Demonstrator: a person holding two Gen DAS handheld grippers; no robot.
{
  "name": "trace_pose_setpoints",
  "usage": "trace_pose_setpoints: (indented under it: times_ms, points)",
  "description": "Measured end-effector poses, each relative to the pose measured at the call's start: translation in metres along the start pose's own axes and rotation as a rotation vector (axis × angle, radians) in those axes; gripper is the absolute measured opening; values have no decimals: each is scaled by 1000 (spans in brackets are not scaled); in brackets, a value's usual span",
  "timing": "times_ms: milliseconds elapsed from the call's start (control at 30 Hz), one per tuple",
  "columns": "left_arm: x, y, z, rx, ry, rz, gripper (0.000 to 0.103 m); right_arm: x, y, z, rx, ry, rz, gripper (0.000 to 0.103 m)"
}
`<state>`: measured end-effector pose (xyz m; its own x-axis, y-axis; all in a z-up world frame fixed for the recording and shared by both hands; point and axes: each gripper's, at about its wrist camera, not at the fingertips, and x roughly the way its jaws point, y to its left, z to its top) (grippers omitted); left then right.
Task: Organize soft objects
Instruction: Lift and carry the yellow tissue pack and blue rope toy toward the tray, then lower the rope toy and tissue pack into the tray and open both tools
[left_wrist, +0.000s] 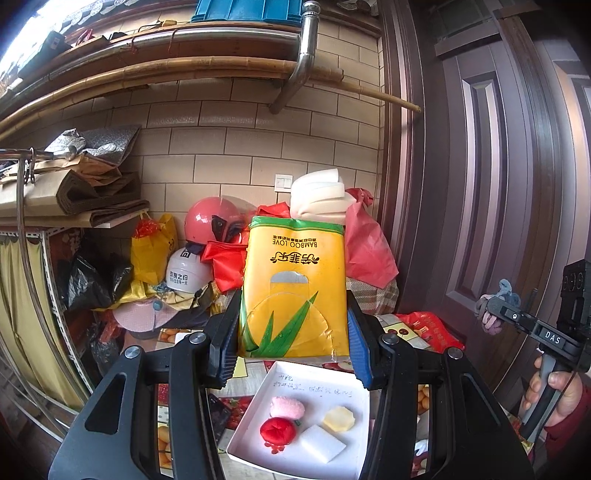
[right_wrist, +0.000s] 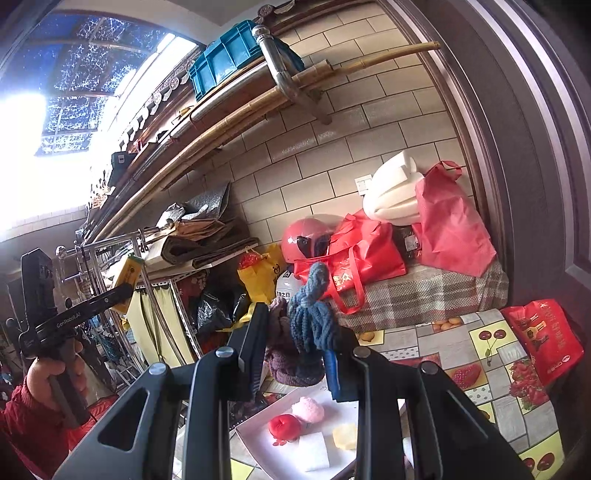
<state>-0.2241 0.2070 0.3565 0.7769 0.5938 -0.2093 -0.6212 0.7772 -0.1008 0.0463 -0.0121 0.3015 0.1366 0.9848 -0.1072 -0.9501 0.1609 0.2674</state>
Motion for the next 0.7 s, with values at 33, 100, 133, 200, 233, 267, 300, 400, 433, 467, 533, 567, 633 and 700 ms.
trace_pose_setpoints:
  times_ms: [33,100,133,200,233,267,300,400,433,467,533,567,633,700]
  points:
    - [3,1,-1,-1,4,0,49,4,-1,-1,2,7,1,26]
    - [8,2,-3,-6,14,0,49,12,-3,-3,7,25,5,26]
    - [12,4,-4,-8,20,-1,49,17,-4,-4,10,34,6,26]
    - [18,6,-6,-13,30,-1,49,25,-6,-9,17,53,10,26]
    - [21,6,-7,-14,35,-1,49,29,-7,-10,20,63,12,26]
    - [24,7,-8,-16,40,-2,49,33,-9,-12,23,71,14,26]
    - [27,7,-10,-17,46,-2,49,38,-10,-14,26,81,14,26]
    - [41,9,-16,-23,73,-5,49,53,-14,-21,36,113,15,26]
    - [47,9,-20,-28,84,-7,49,59,-16,-24,40,125,15,26]
    - [53,10,-24,-33,95,-10,49,65,-18,-27,43,139,13,26]
    - [68,11,-36,-45,123,-19,49,79,-24,-34,55,173,13,26]
    - [76,11,-44,-48,136,-25,49,87,-27,-39,64,191,12,26]
    - [97,7,-68,-39,186,-28,49,105,-35,-52,88,236,4,26]
    - [124,4,-99,-48,275,-36,49,124,-45,-69,127,293,-6,26]
